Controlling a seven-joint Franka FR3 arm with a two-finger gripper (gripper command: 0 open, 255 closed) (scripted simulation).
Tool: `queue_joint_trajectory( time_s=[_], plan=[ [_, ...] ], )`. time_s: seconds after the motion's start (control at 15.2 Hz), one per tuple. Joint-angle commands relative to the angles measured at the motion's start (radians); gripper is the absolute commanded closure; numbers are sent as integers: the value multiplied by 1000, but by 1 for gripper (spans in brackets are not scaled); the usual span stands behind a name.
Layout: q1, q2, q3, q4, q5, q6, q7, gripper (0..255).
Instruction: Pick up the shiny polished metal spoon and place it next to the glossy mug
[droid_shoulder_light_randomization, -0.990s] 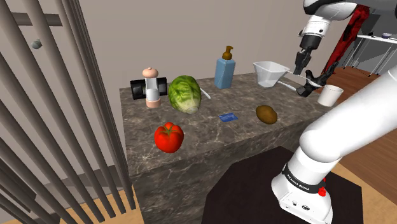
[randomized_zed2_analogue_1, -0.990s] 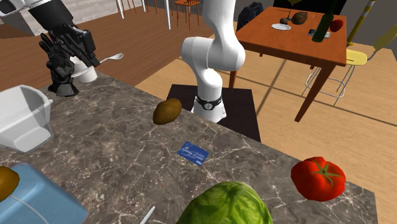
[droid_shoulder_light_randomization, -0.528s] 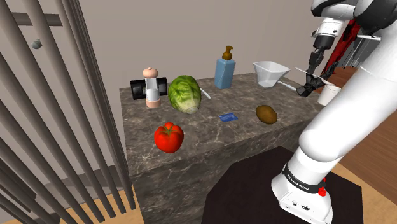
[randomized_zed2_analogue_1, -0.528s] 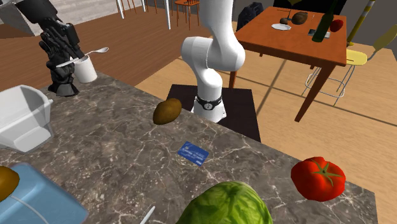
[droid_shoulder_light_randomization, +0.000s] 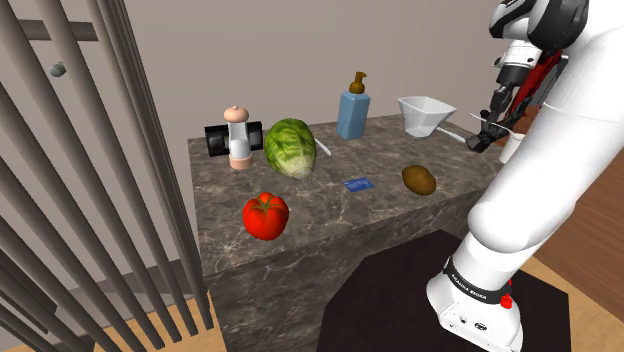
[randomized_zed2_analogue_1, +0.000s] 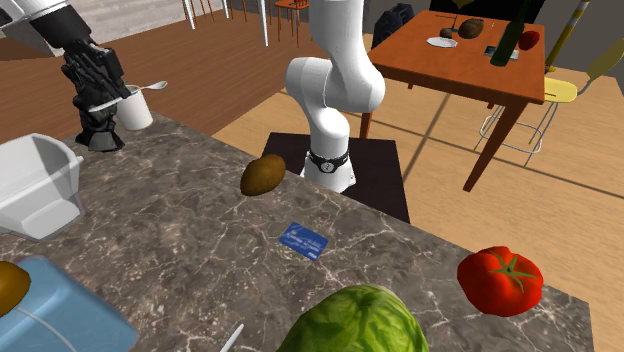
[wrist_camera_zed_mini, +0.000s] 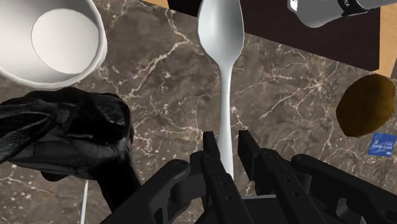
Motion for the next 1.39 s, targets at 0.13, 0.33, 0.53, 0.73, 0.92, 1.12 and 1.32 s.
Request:
queue_joint_trajectory(
  time_s=[0.13,0.33,0.53,0.73,0.92,1.12,1.32],
  plan=[
    [-1,9,0,-49,7,54,-6,255],
    [-3,19,-1,-82,15,92,-13,255],
    [-6,33,-1,-114,25,131,-22,255],
    [-10,49,0,-143,38,168,-34,255],
    [-16,69,2,-171,54,205,-47,255],
    [-16,93,-2,-196,74,242,-63,255],
    [-14,121,-8,-218,98,277,-82,255]
  ],
)
